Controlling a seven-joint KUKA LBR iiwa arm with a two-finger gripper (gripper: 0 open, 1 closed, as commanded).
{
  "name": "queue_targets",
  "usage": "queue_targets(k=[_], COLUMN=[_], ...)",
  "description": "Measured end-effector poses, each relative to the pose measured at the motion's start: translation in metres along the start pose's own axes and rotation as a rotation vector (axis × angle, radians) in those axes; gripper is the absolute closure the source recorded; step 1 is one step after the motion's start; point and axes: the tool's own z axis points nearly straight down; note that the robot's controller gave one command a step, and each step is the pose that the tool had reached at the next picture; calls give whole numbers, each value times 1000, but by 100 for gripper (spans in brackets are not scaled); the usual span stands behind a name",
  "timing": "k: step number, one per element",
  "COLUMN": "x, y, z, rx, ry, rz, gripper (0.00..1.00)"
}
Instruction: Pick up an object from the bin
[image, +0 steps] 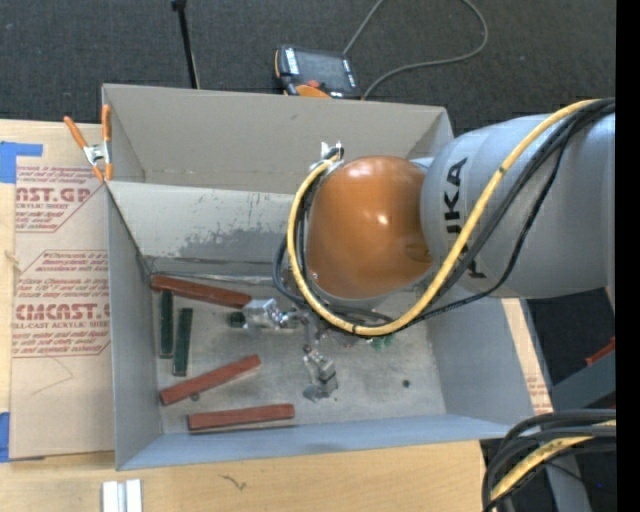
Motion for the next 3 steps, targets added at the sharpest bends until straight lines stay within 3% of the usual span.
queue_targets(k=[1, 2, 3], x=[-61, -61, -96], y=[27, 26, 29], z=[119, 116, -31], rx=[-1, 0, 4], ry=[-1, -2, -10], rz=[-219, -217, -144], gripper=[0, 100, 100])
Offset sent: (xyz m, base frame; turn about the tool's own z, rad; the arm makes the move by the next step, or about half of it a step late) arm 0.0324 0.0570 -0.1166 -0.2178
